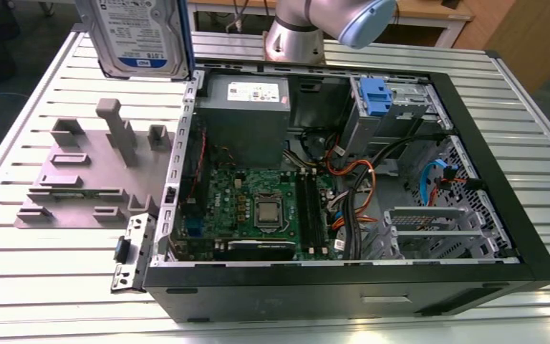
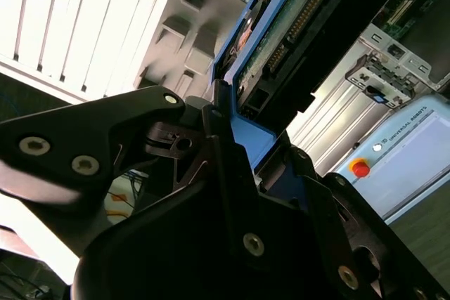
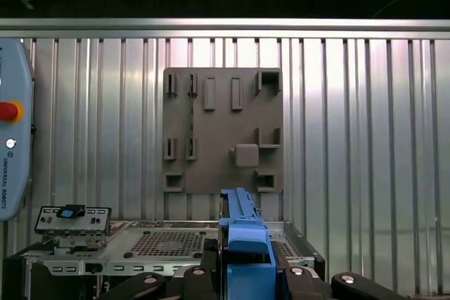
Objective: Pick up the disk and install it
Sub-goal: 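Pick up the disk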
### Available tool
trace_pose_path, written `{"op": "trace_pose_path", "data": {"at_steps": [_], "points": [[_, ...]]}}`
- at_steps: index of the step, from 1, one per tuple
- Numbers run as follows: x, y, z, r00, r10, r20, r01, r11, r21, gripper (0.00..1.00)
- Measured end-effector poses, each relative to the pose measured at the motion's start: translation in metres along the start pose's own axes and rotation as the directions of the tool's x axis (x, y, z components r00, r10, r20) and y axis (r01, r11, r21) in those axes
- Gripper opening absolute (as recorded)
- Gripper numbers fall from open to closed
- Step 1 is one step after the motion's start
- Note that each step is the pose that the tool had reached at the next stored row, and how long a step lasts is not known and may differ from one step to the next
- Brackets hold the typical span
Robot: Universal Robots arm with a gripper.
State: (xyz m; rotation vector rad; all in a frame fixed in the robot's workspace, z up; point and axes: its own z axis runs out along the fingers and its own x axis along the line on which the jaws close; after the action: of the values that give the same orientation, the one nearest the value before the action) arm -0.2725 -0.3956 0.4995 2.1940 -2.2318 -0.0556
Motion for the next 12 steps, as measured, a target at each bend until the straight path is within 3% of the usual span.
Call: {"op": "trace_pose_path", "data": {"at_steps": [5, 12], "points": [[0.0023, -0.0032, 0.0002, 1.0, 0.0, -0.0019, 0.0, 1.0, 0.0, 0.36], [0.002, -0.0206, -0.0001, 1.0, 0.0, -0.0019, 0.0, 1.0, 0.0, 0.36]]}}
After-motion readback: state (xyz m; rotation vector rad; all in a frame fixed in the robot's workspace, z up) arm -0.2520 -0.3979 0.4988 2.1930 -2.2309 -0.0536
